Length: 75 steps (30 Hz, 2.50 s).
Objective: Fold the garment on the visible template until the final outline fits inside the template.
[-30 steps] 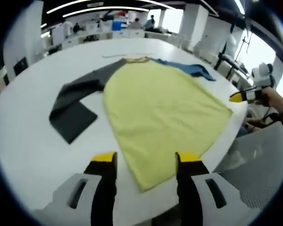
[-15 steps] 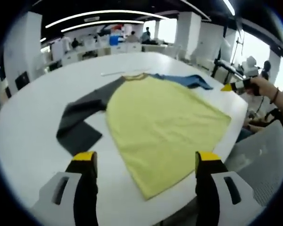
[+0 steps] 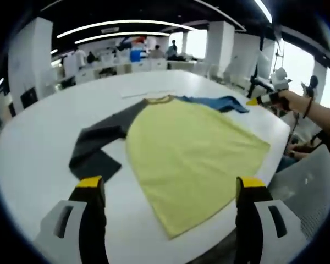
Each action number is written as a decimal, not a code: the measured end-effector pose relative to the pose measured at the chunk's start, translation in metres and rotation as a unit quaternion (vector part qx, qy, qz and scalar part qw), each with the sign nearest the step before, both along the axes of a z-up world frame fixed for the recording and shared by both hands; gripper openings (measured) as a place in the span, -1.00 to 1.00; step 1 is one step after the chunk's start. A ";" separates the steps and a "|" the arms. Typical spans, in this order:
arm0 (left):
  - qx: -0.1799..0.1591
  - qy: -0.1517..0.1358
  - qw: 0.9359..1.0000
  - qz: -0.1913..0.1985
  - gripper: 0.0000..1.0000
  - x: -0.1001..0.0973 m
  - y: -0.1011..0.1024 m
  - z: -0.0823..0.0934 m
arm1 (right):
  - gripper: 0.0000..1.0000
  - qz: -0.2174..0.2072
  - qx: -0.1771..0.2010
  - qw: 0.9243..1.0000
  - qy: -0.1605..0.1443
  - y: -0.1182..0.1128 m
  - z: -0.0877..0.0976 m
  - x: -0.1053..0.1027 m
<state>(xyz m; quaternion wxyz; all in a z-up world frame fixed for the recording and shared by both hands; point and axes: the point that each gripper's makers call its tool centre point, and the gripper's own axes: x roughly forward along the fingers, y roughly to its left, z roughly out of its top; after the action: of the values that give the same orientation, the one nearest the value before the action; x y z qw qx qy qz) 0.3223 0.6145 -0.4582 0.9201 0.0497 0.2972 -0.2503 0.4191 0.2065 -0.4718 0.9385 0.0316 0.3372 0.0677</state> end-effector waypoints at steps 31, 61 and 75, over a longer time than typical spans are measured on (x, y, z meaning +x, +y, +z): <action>0.013 -0.043 0.999 0.025 0.65 0.015 0.014 0.022 | -1.00 -0.013 -0.072 0.993 0.089 -0.048 -0.059 0.023; 0.015 -0.050 0.999 0.014 0.58 0.012 0.012 0.026 | -1.00 -0.027 -0.186 0.975 0.118 -0.140 -0.048 0.001; 0.020 -0.047 0.999 -0.008 0.58 0.010 -0.003 0.027 | -1.00 -0.054 -0.193 0.972 0.120 -0.172 -0.049 -0.002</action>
<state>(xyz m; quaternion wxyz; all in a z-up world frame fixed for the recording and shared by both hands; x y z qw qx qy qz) 0.3323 0.6119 -0.4313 0.9298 0.0819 0.2578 -0.2496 0.4173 0.0343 -0.5205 0.8819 -0.1244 0.4515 -0.0538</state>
